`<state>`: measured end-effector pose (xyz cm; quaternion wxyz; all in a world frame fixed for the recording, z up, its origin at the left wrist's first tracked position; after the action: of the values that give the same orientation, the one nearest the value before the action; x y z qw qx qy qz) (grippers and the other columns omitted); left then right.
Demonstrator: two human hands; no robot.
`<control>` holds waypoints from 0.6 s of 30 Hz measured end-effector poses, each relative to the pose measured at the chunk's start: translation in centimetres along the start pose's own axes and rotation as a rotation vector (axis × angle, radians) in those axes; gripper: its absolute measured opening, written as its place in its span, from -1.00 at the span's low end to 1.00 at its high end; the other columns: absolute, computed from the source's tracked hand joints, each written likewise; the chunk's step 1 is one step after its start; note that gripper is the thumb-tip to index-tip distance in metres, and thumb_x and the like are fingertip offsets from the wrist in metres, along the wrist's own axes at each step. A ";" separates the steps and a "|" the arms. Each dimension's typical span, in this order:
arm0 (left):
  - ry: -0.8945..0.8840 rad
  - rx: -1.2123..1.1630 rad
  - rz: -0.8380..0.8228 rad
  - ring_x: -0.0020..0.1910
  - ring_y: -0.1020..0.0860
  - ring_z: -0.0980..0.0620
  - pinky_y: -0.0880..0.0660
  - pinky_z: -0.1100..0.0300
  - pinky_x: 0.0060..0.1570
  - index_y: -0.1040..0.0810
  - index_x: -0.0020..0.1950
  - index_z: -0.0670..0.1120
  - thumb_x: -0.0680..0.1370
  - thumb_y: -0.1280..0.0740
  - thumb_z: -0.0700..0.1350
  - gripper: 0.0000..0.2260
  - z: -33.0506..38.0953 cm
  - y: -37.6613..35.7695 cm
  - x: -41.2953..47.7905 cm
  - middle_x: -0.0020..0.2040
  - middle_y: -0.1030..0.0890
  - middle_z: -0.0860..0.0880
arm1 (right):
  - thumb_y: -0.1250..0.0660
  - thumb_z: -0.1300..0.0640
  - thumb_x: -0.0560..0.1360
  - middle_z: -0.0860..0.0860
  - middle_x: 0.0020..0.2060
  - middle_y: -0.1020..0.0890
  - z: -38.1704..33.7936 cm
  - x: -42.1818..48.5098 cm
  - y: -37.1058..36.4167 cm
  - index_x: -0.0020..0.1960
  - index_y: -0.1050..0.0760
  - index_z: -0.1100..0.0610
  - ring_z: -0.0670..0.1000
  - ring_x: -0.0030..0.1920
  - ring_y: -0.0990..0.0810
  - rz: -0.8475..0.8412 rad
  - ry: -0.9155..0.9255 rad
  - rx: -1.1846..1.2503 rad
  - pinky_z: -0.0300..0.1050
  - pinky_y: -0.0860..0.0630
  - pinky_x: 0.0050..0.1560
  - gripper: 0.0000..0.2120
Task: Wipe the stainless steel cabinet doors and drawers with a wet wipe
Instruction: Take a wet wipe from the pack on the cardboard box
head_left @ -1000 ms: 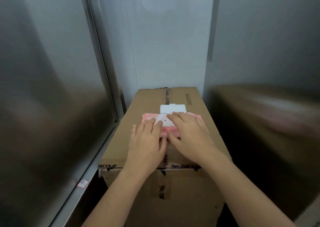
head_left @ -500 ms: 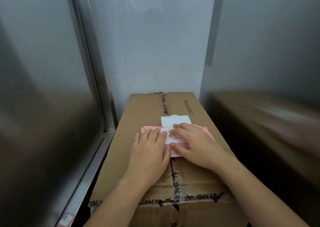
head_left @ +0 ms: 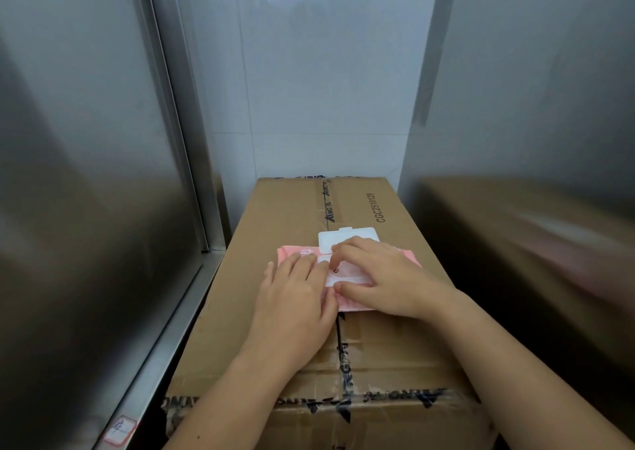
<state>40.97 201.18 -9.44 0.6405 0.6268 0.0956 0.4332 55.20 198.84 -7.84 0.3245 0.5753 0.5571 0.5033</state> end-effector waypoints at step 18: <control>0.007 -0.044 0.029 0.39 -0.27 0.04 -0.10 0.05 0.36 -0.45 0.31 -0.06 0.56 -0.19 -0.03 -0.66 -0.3 -0.4 -0.2 0.33 -0.44 0.01 | -0.21 0.05 0.53 -0.12 0.05 -0.44 0.2 1.3 -0.5 -0.10 -0.35 -0.07 -0.13 0.08 -0.30 -0.061 0.024 0.065 -0.20 -0.13 0.03 -0.95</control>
<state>40.83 201.28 -9.90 0.6475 0.6124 0.0793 0.4466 55.06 200.23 -8.11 0.3141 0.5621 0.5944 0.4817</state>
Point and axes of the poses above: each hand's wrist, its own x-axis towards the middle knuckle, its own y-axis out of the back of the hand, z = x × y, the point moved 3 cm from there along x, towards the middle knuckle
